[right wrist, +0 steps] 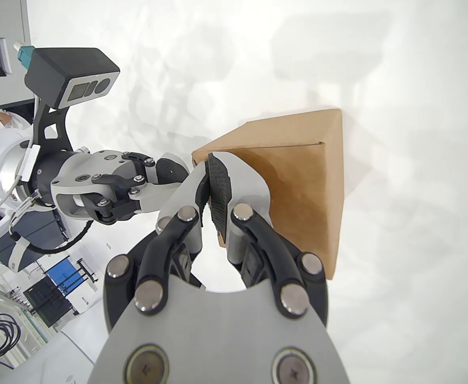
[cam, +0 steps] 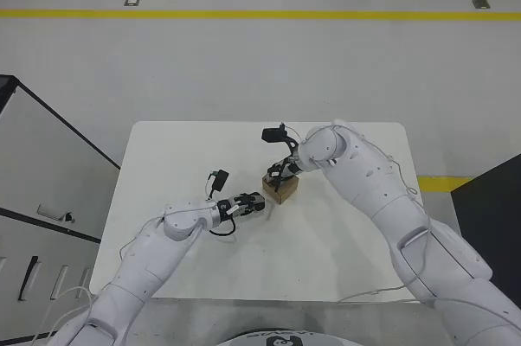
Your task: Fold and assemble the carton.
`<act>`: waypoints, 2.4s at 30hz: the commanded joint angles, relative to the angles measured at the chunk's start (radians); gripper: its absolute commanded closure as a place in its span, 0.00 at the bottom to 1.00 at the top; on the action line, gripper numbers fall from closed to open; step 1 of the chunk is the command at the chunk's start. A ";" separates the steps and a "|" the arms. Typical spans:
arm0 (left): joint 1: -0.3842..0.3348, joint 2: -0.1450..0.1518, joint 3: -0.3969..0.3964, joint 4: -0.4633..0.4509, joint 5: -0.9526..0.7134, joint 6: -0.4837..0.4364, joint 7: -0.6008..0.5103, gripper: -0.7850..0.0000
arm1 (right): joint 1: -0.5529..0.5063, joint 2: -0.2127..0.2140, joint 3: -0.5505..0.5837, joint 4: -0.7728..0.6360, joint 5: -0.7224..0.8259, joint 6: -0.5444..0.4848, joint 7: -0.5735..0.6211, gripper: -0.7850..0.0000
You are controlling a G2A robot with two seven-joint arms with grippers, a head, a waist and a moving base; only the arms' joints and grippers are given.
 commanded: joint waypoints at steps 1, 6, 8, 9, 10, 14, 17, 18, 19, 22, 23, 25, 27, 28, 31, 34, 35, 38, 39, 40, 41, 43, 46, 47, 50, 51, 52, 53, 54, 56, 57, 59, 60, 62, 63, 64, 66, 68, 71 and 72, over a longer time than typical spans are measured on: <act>0.000 0.000 0.000 0.000 0.000 0.000 0.000 1.00 | 0.001 -0.001 -0.001 0.003 0.000 0.001 0.000 1.00; 0.000 0.000 0.000 0.000 0.000 0.000 0.000 1.00 | 0.002 -0.004 -0.005 0.009 0.000 0.000 0.000 1.00; 0.000 0.000 0.000 0.000 0.000 0.000 0.000 1.00 | 0.003 -0.005 -0.005 0.013 0.002 0.001 -0.001 1.00; 0.000 0.000 0.000 0.000 0.000 0.000 0.000 1.00 | 0.003 -0.005 -0.006 0.014 0.003 0.001 -0.002 1.00; 0.000 0.000 0.000 0.000 0.000 0.000 0.000 1.00 | 0.004 -0.006 -0.006 0.015 0.003 0.000 -0.002 1.00; 0.000 0.000 0.000 0.000 0.000 0.000 0.000 1.00 | 0.005 -0.007 -0.004 0.017 0.005 -0.002 -0.007 1.00; 0.000 0.000 0.000 0.000 0.000 0.000 0.000 1.00 | 0.005 -0.005 0.001 0.015 0.007 -0.004 -0.010 1.00; 0.000 0.000 0.000 0.000 0.000 0.000 0.000 1.00 | 0.004 -0.004 0.004 0.013 0.008 -0.004 -0.010 0.71; 0.000 0.000 0.000 0.000 0.000 0.000 0.000 1.00 | 0.004 -0.003 0.007 0.011 0.009 -0.004 -0.010 0.57; 0.000 0.000 0.000 0.000 0.000 0.000 0.000 1.00 | 0.001 0.002 0.019 0.002 0.013 -0.005 -0.011 0.08; 0.000 0.000 0.000 0.000 0.000 0.000 0.000 1.00 | 0.000 0.003 0.022 -0.001 0.014 -0.005 -0.011 0.02; 0.000 0.000 0.000 0.000 0.000 0.000 0.000 1.00 | -0.005 0.009 0.035 -0.017 0.018 -0.006 -0.011 0.00; 0.000 0.000 0.000 0.000 0.000 0.000 0.000 1.00 | -0.009 0.015 0.047 -0.033 0.019 -0.006 -0.009 0.00; 0.000 0.000 0.000 0.000 0.000 0.000 0.000 1.00 | -0.013 0.019 0.055 -0.043 0.022 -0.005 -0.007 0.00; 0.000 0.000 0.000 0.000 0.000 0.000 0.000 1.00 | -0.030 0.037 0.096 -0.088 0.033 -0.006 0.004 0.00; 0.000 0.000 0.000 0.000 0.000 0.000 0.000 1.00 | -0.059 0.061 0.160 -0.139 0.074 -0.023 0.027 0.00; 0.000 0.000 0.000 0.000 0.000 0.000 0.000 1.00 | -0.067 0.067 0.175 -0.152 0.081 -0.028 0.034 0.00; 0.000 0.000 0.000 0.000 0.000 0.000 0.000 1.00 | -0.109 0.094 0.247 -0.211 0.129 -0.052 0.070 0.00; 0.000 0.000 0.000 0.000 0.000 0.000 0.000 1.00 | -0.129 0.106 0.279 -0.237 0.147 -0.061 0.089 0.00; 0.000 0.000 0.000 0.000 0.000 0.000 0.000 1.00 | -0.138 0.112 0.294 -0.249 0.153 -0.061 0.097 0.00; 0.000 0.000 0.000 0.000 0.000 0.000 0.000 1.00 | -0.152 0.120 0.318 -0.269 0.166 -0.065 0.107 0.00; 0.000 0.000 0.000 0.000 0.000 0.000 0.000 1.00 | -0.185 0.136 0.368 -0.306 0.203 -0.076 0.131 0.00; 0.000 0.000 0.000 0.000 0.000 0.000 0.000 1.00 | -0.230 0.160 0.449 -0.345 0.269 -0.098 0.173 0.00; 0.000 0.000 0.000 0.000 0.000 0.000 0.000 1.00 | -0.244 0.168 0.476 -0.354 0.291 -0.107 0.186 0.00; 0.000 0.000 0.000 0.000 0.000 0.000 0.000 1.00 | -0.286 0.188 0.554 -0.372 0.374 -0.129 0.225 0.00; 0.000 0.000 0.000 0.000 0.000 0.000 0.000 1.00 | -0.298 0.194 0.578 -0.375 0.396 -0.135 0.233 0.00; 0.000 0.000 0.000 0.000 0.000 0.000 0.000 1.00 | -0.311 0.200 0.599 -0.377 0.420 -0.141 0.241 0.00; 0.000 0.000 0.000 0.000 0.000 0.000 0.000 1.00 | -0.322 0.205 0.619 -0.379 0.444 -0.146 0.249 0.00; 0.000 0.000 0.000 0.000 0.000 0.000 0.000 1.00 | -0.331 0.210 0.638 -0.378 0.468 -0.150 0.257 0.00; 0.000 0.000 0.000 0.000 0.000 0.000 0.000 1.00 | -0.346 0.219 0.675 -0.374 0.514 -0.161 0.272 0.00; 0.000 0.000 0.000 0.000 0.000 0.000 0.000 1.00 | -0.353 0.225 0.696 -0.369 0.541 -0.170 0.283 0.00; 0.000 0.000 0.000 0.000 0.000 0.000 0.000 1.00 | -0.363 0.231 0.720 -0.370 0.594 -0.190 0.305 0.00; 0.000 0.000 0.000 0.000 0.000 0.000 0.000 1.00 | -0.369 0.233 0.733 -0.367 0.629 -0.202 0.322 0.00; 0.000 0.000 0.000 0.000 0.000 0.000 0.000 0.45 | -0.371 0.235 0.737 -0.365 0.638 -0.204 0.326 0.00; 0.000 0.000 0.000 0.000 0.000 0.000 0.000 0.45 | -0.371 0.235 0.737 -0.365 0.638 -0.204 0.326 0.00; 0.000 0.000 0.000 0.000 0.000 0.000 0.000 0.45 | -0.371 0.235 0.737 -0.365 0.638 -0.204 0.326 0.00; 0.000 0.000 0.000 0.000 0.000 0.000 0.000 0.00 | -0.371 0.235 0.737 -0.365 0.638 -0.204 0.326 0.00; 0.005 0.002 -0.001 -0.021 0.032 -0.014 0.016 0.00 | -0.371 0.235 0.737 -0.365 0.638 -0.204 0.326 0.00; 0.035 0.012 -0.015 -0.095 0.105 -0.071 0.059 0.00 | -0.371 0.235 0.737 -0.365 0.638 -0.204 0.326 0.00; 0.047 0.016 -0.020 -0.124 0.142 -0.089 0.075 0.00 | -0.371 0.235 0.737 -0.365 0.638 -0.204 0.326 0.00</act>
